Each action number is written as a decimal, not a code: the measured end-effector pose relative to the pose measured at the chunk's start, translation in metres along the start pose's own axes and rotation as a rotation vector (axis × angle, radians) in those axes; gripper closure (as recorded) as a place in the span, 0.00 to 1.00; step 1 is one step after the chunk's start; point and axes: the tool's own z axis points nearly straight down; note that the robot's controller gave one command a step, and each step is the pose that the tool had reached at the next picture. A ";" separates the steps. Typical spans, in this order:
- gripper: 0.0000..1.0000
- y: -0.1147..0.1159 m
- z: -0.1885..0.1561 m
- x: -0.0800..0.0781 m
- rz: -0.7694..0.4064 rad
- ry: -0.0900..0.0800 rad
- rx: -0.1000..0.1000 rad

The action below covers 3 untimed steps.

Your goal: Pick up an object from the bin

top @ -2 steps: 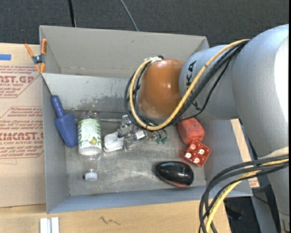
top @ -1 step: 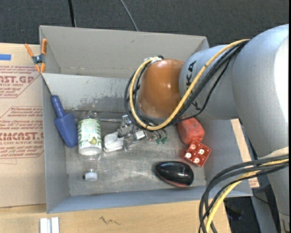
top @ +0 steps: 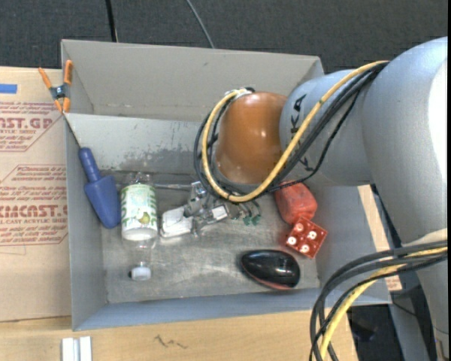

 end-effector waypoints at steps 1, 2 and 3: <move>1.00 0.000 0.000 0.000 0.000 0.000 0.000; 1.00 0.000 0.000 0.000 0.000 0.000 0.000; 1.00 0.000 0.000 0.000 0.000 0.000 0.000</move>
Offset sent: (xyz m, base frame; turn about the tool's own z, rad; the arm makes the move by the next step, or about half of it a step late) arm 0.0037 -0.0018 0.0238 -0.0208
